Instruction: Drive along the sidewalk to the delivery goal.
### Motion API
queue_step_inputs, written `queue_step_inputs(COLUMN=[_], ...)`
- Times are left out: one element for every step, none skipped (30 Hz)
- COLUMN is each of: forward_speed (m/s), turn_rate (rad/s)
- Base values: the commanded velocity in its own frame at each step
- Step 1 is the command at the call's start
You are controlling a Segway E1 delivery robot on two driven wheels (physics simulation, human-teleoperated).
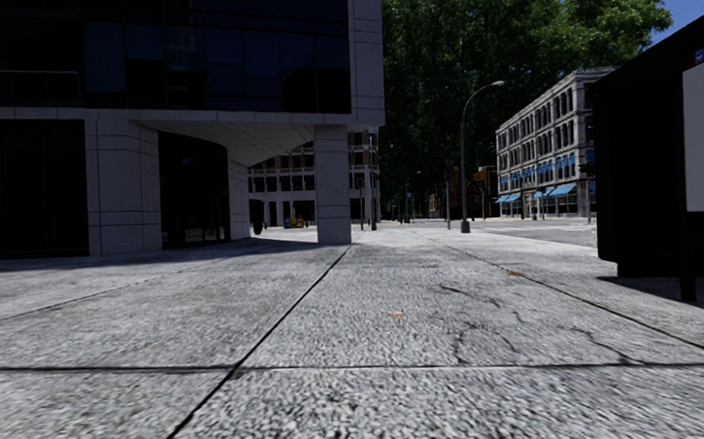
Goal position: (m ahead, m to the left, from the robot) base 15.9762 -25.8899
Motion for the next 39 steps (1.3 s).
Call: queue_step_inputs(forward_speed=[2.00,2.00,2.00,2.00,2.00,2.00,2.00,2.00,2.00,2.00,2.00,2.00,2.00,2.00,2.00,2.00,2.00,2.00,2.00,2.00,2.00,2.00,2.00,2.00,2.00,2.00,2.00,2.00,2.00,2.00,2.00,2.00,2.00,2.00,2.00,2.00,2.00,2.00,2.00], turn_rate=[0.00,0.00,0.00,0.00,0.00,0.00,0.00,0.00,0.00,0.00,0.00,0.00,0.00,0.00,0.00,0.00,0.00,0.00,0.00,0.00,0.00,0.00,0.00,0.00,0.00,0.00,0.00,0.00,0.00,0.00,0.00,0.00,0.00,0.00,0.00,0.00,0.00,0.00,0.00])
